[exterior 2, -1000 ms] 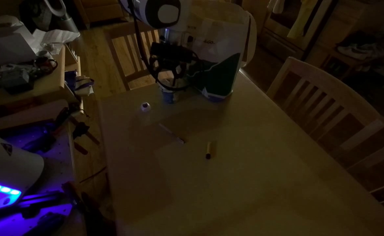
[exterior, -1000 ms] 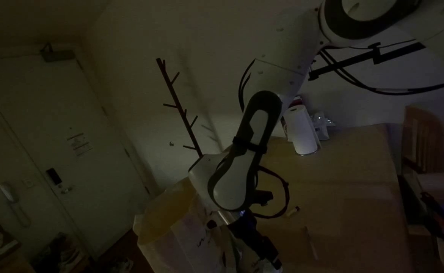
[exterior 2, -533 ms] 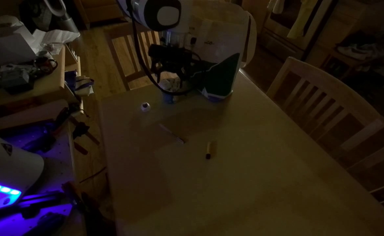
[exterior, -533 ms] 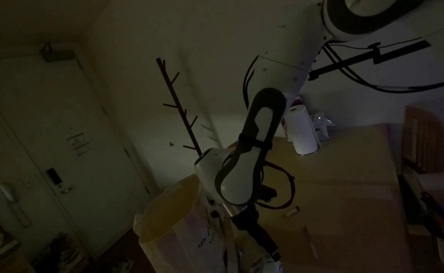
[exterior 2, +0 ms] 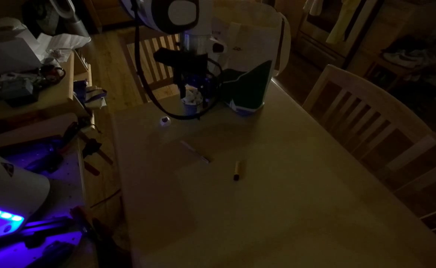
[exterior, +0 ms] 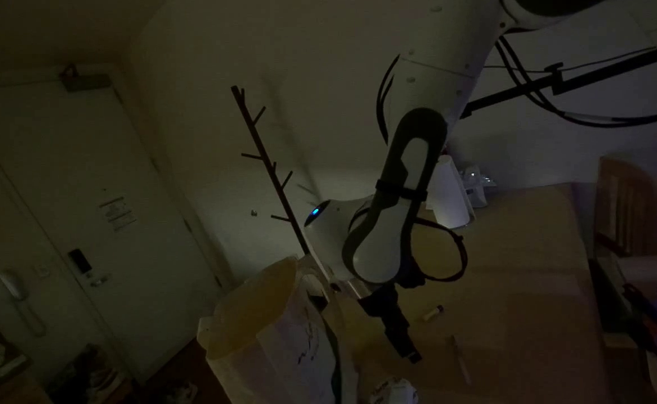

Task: Place the white object on top of the yoghurt

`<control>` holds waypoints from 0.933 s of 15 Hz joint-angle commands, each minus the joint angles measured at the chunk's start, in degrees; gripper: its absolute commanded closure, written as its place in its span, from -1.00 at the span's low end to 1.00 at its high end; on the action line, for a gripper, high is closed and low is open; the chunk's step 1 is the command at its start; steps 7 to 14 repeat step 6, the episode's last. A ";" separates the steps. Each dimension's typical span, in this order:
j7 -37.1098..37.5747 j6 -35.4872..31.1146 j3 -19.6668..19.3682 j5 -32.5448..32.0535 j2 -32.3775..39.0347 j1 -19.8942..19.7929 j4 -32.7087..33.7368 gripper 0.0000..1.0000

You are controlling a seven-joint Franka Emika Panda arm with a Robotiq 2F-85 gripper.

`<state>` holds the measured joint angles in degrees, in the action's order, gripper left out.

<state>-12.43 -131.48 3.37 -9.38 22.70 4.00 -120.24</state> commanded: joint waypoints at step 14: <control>8.07 -3.63 -2.16 0.02 -0.44 -0.41 -4.91 -1.00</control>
